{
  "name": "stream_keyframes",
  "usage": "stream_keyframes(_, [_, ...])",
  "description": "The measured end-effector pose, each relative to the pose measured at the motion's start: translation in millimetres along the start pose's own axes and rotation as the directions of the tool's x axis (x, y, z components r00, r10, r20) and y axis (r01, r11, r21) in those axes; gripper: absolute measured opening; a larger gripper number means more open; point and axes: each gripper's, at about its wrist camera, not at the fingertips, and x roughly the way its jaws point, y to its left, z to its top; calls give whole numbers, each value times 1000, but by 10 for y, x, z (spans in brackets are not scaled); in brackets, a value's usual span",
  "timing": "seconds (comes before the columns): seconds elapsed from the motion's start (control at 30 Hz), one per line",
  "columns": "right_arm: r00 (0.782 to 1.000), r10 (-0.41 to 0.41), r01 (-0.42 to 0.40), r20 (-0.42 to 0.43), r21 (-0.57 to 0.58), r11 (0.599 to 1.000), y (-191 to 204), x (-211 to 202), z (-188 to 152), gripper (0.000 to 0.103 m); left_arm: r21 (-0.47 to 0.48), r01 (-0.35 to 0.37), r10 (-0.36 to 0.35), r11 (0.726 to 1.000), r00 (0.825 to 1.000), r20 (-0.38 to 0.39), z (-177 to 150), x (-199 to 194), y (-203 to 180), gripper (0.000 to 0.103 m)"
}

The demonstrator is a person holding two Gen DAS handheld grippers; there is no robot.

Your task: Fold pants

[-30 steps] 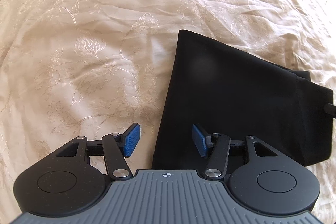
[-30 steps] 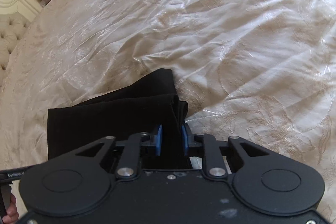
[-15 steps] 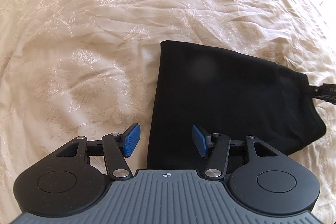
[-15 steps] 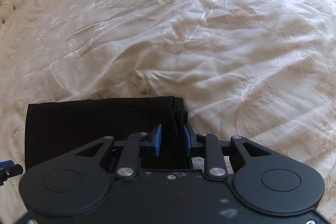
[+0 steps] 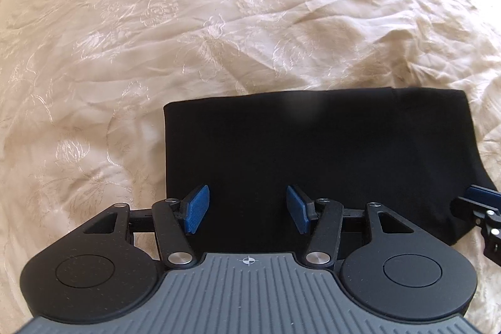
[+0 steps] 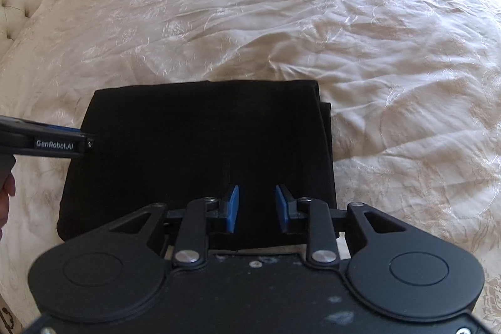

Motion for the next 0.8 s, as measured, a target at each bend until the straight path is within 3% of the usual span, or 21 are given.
stream_keyframes(0.17, [998, -33, 34, -61, 3, 999, 17, 215, 10, 28, 28, -27, 28, 999, 999, -36, 55, 190, -30, 64])
stream_keyframes(0.4, [997, -41, 42, -67, 4, 999, 12, 285, -15, 28, 25, -41, 41, 999, 999, -35, 55, 295, -1, 74])
stream_keyframes(0.57, [996, -59, 58, -63, -7, 998, 34, 285, -28, 28, 8, -74, 74, 997, 996, -52, 67, 358, 75, 101])
stream_keyframes(0.7, [996, -62, 62, -60, 4, 998, 68, 284, -30, 28, -120, 12, -20, 993, 998, -68, 19, 314, 327, 95])
stream_keyframes(0.8, [997, -60, 60, -53, 6, 998, 40, 279, -19, 28, -132, 1, -7, 991, 999, -46, -150, 186, 403, 92])
